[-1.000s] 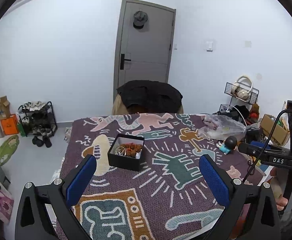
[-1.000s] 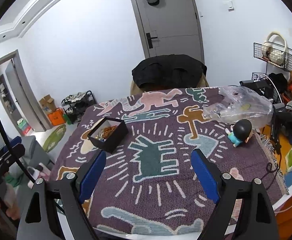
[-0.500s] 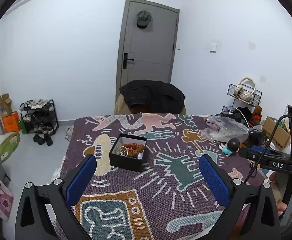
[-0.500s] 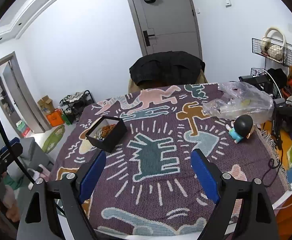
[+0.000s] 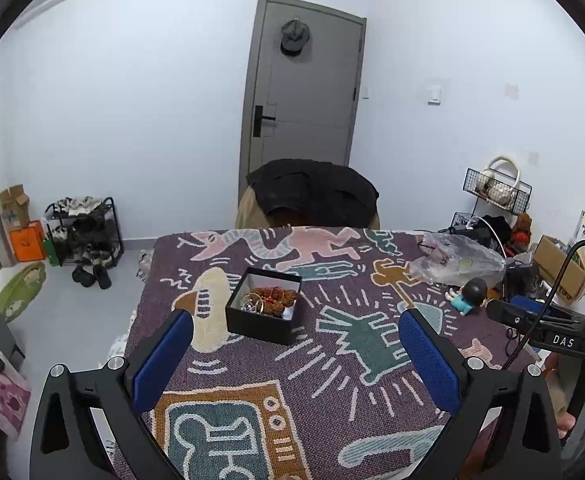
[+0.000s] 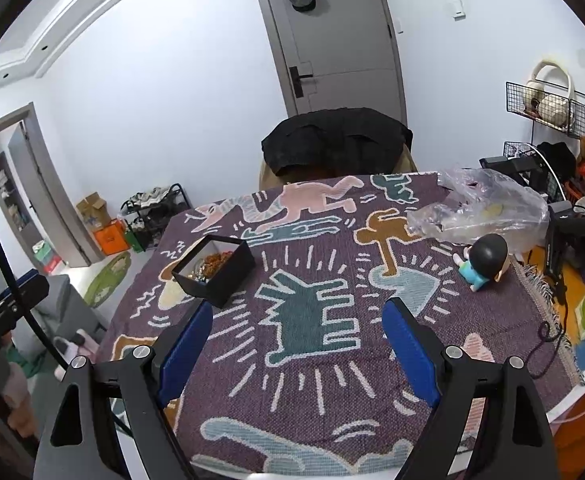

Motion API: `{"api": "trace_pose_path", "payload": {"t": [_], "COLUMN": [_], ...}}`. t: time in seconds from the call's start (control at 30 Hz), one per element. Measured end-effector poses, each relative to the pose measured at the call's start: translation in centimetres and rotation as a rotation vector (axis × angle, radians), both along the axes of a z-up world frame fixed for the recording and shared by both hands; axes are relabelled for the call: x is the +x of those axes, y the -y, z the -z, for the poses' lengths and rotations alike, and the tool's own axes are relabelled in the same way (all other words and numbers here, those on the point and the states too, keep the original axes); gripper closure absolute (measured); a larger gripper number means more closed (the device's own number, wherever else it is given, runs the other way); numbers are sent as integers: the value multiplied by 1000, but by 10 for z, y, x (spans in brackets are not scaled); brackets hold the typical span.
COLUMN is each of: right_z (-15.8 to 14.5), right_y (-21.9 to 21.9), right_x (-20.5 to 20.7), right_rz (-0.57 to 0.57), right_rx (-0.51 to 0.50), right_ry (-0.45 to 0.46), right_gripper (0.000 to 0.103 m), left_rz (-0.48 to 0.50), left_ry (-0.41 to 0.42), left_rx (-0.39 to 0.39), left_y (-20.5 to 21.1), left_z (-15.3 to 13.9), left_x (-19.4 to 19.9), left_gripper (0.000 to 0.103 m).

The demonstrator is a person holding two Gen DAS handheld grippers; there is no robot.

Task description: Organize jewelry

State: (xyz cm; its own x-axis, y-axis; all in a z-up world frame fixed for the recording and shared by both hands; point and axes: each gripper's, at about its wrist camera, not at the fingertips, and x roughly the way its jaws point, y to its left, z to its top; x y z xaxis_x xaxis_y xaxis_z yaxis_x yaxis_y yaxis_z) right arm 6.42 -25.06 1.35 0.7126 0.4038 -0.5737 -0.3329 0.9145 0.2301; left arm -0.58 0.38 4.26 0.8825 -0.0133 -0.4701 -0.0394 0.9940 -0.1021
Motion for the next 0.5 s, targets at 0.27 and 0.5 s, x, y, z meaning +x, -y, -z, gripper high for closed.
{"api": "trace_pose_path", "payload": {"t": [0.27, 0.5], "right_z": [5, 10], "right_y": [-7, -4], "right_x": [1, 5], "right_rz": [-13, -5], "right_rx": [-16, -14], "right_ry": [-8, -18], "right_gripper": [16, 16], "left_rz": [7, 13], "left_ry": [-5, 22], "left_rx": [-6, 2], "left_y": [-1, 3], "left_z": [4, 8], "left_x": [3, 2], "left_gripper": [0, 0]}}
